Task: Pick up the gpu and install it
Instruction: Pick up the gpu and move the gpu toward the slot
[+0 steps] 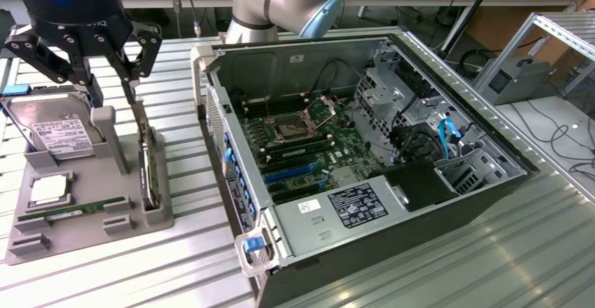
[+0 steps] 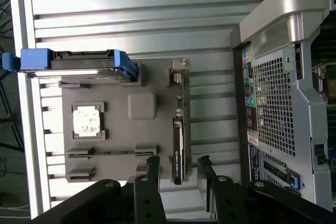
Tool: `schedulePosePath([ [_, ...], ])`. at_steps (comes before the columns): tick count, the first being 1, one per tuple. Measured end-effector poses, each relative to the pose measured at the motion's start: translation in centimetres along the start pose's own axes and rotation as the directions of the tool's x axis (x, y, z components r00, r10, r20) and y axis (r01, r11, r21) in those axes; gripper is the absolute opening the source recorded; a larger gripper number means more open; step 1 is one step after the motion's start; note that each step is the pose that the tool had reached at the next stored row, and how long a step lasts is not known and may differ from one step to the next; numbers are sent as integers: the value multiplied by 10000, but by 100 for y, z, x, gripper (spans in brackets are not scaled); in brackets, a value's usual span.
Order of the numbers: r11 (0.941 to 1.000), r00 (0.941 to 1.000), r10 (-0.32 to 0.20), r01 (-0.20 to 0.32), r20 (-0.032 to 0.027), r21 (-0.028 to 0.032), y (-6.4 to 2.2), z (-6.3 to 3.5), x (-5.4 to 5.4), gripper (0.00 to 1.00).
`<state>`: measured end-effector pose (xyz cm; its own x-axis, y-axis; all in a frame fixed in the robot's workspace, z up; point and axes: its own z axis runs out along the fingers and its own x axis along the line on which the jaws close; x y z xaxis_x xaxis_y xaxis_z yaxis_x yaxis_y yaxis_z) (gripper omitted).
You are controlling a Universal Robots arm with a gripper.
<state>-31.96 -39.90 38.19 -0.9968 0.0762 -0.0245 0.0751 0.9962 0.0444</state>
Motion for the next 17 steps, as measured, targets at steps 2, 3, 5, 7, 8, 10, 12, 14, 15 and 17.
schedulePosePath([
  [2,10000,10000,0,0,0,0,0,1,6,42],
  [3,10000,10000,0,0,0,0,-1,2,8,42],
  [5,10000,10000,0,0,0,0,-1,3,15,42],
  [7,10000,10000,0,0,0,0,-2,5,25,42],
  [8,10000,10000,0,0,-1,1,-3,6,29,42],
  [10,10000,10000,-1,1,0,0,-3,8,36,42],
  [12,10000,10000,0,0,0,0,-4,10,43,42],
  [14,10000,10000,0,0,0,0,-4,12,52,42],
  [15,10000,10000,0,0,0,0,-5,12,54,42],
  [17,10000,10000,0,0,0,0,-5,13,59,42],
])
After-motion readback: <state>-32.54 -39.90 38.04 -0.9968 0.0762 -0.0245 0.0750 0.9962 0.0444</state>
